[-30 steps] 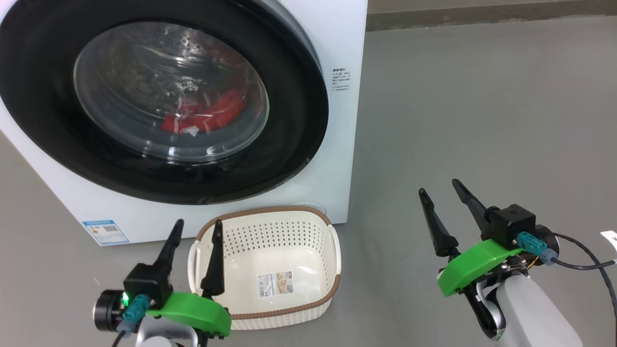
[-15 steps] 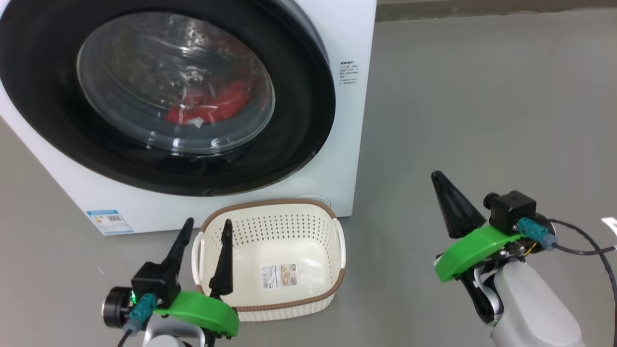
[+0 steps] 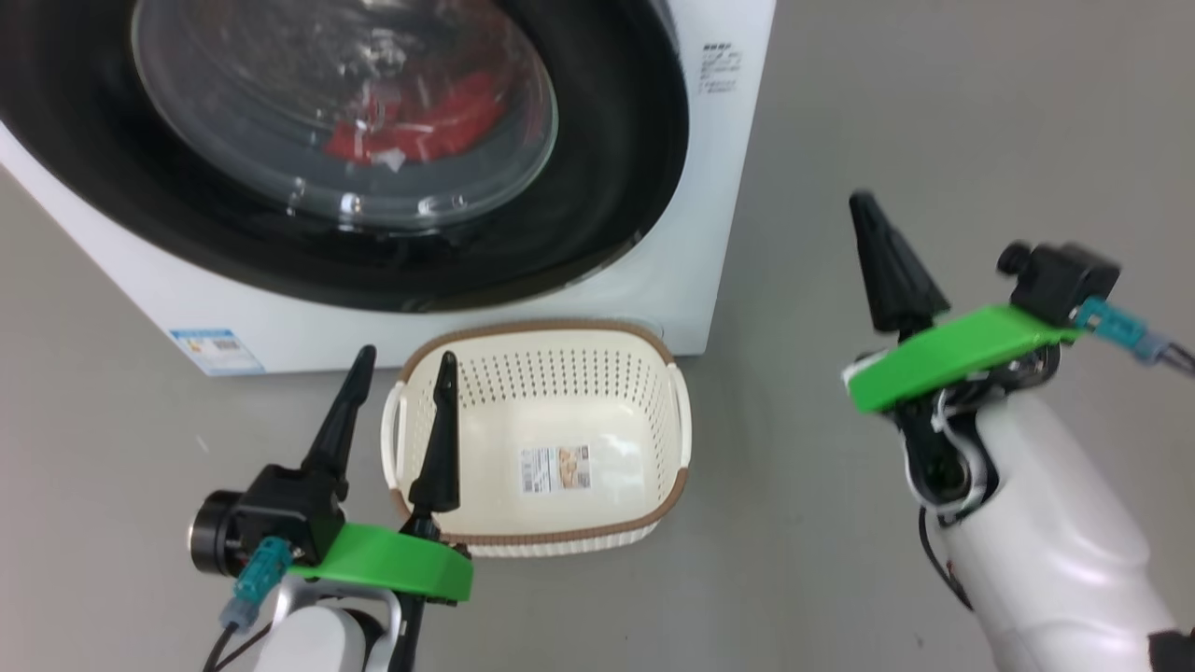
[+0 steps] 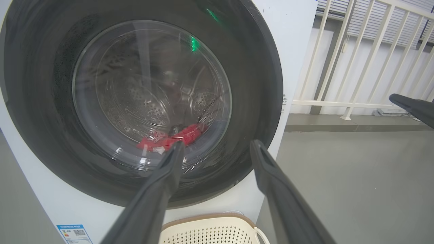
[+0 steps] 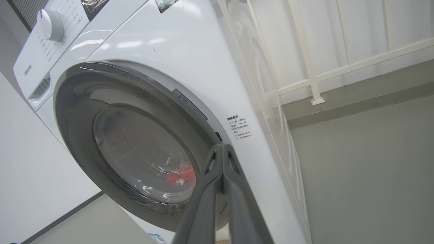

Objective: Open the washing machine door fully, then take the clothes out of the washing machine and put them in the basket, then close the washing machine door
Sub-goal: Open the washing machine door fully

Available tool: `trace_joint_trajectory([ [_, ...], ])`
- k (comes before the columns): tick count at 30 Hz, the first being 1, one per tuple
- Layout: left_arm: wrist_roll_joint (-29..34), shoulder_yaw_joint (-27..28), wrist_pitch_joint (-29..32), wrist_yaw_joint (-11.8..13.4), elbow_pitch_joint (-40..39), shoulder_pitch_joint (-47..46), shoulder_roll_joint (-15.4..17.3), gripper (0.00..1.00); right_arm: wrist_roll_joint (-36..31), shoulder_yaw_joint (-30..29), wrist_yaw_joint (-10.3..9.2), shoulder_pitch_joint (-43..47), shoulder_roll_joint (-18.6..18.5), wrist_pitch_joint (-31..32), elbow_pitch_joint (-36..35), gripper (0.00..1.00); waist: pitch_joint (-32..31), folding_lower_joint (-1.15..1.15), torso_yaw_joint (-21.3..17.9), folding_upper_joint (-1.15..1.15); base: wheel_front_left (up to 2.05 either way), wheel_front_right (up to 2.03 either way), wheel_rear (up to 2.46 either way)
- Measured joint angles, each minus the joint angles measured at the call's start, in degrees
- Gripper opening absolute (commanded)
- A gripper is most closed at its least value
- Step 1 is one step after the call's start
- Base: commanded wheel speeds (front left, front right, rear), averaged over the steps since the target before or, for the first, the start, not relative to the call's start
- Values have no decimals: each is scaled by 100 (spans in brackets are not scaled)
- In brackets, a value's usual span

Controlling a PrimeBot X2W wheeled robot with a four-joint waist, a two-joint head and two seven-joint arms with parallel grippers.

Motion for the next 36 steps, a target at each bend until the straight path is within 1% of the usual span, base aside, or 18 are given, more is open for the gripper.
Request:
trace_joint_trajectory([
  [7,-27,-120,0,55,-331,-119,1,100,1045,-69,0,-472,-124,435,-398,0,432,0,120,0,0,0,0],
  [11,-27,-176,0,103,-470,-204,1,100,1752,-208,0,-671,-201,795,-572,0,668,0,202,0,0,0,0],
  [17,-42,-198,0,162,-687,-299,1,100,2637,-449,0,-988,-363,1332,-697,0,997,0,332,0,0,0,0],
  [20,89,-176,-1,204,-882,-329,0,100,3114,-539,0,-1120,-385,1636,-762,0,1145,0,401,0,0,0,0],
  [24,113,-92,-25,204,-1095,-332,0,100,3539,-601,0,-1318,-419,1950,-809,0,1331,0,483,0,0,0,0],
  [27,129,-89,-25,202,-1117,-333,-1,100,3713,-633,-1,-1487,-457,2182,-798,0,1471,0,530,0,0,0,0],
  [36,207,-199,-26,201,-1232,-476,-2,100,4560,-835,-1,-2174,-559,3038,-455,0,1857,0,702,0,0,0,0],
])
